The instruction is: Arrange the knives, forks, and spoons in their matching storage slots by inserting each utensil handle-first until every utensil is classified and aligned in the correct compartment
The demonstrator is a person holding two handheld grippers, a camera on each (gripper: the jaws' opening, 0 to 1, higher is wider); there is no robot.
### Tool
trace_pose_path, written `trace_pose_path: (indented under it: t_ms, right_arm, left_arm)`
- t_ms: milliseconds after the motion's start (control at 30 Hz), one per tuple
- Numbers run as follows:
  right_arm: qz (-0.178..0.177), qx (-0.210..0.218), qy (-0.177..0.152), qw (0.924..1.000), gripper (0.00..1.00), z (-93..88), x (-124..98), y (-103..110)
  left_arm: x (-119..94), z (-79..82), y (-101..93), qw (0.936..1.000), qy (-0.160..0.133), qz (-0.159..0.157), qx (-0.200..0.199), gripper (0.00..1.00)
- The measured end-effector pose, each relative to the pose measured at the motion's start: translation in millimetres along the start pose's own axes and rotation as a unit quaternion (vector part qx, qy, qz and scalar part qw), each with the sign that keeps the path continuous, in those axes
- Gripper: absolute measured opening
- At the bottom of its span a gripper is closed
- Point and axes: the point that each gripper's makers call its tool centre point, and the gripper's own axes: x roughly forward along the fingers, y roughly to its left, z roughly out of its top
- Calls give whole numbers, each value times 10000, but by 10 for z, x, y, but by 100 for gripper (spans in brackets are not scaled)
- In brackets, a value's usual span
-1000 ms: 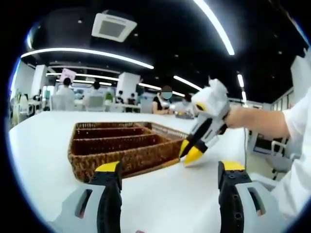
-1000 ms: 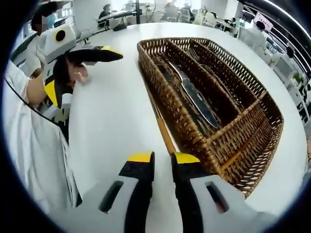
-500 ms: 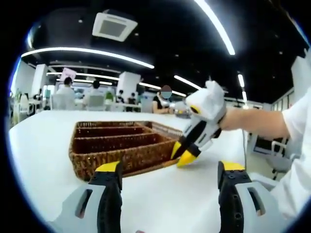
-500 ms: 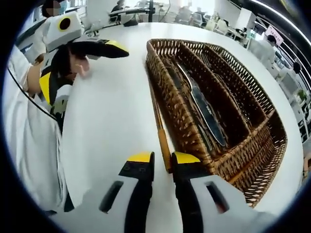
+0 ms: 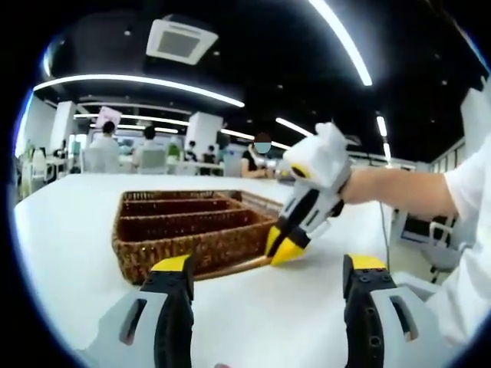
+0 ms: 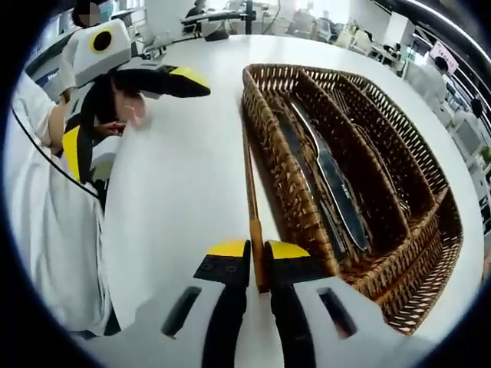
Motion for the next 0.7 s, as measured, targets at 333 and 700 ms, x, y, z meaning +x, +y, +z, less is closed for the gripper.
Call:
trace_pose_path:
  t_ms: [333, 700]
  right_arm:
    - [442, 273, -188, 9985, 6, 22, 9, 118]
    - [1154, 1094, -610, 9854, 5, 29, -70, 333]
  left_arm:
    - [-12, -34, -14, 9999, 60, -58, -84, 77]
    - [8, -126, -90, 9992, 194, -241, -262, 71]
